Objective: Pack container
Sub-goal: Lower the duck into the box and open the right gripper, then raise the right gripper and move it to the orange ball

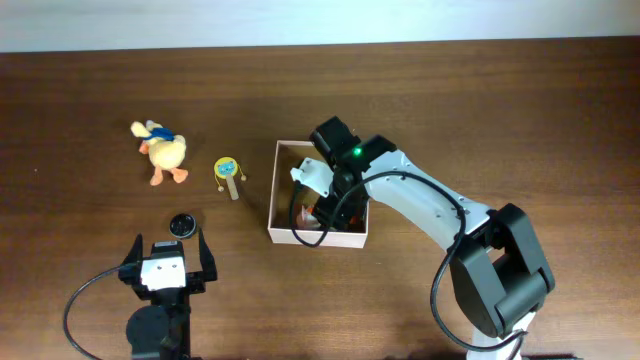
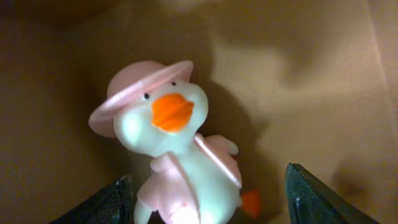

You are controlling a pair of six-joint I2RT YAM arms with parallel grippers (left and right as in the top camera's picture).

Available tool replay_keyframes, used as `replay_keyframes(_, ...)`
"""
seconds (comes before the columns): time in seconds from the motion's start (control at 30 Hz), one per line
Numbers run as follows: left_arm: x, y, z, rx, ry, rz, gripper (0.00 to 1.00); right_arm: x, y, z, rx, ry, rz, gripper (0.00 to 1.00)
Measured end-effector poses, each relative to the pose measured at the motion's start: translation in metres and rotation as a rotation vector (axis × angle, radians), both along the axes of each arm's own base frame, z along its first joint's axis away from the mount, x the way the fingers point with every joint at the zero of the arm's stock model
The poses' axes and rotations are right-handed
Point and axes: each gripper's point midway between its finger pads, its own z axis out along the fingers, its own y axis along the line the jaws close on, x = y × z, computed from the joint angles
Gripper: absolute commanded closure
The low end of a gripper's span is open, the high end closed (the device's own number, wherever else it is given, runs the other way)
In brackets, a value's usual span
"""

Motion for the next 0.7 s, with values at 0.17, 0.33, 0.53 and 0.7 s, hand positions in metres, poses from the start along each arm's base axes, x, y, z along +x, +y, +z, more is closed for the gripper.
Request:
replay_keyframes(0.17,0.0,0.0,0.0,0.0,0.0,0.0,0.01,0.021,0.014,0.023,0.05,-0.07,-0.009,0.32)
replay_keyframes(0.33,0.0,0.0,0.0,0.0,0.0,0.0,0.01,0.055,0.033,0.074,0.13,-0.185,-0.072,0.41)
replay_keyframes(0.53,0.0,0.0,0.0,0.0,0.0,0.0,0.01,0.096,0.019,0.135,0.144,-0.315,-0.299,0.43)
replay_keyframes(0.7,0.0,0.0,0.0,0.0,0.0,0.0,0.01,0.121,-0.039,0.15,0.115,-0.302,-0.577,0.43)
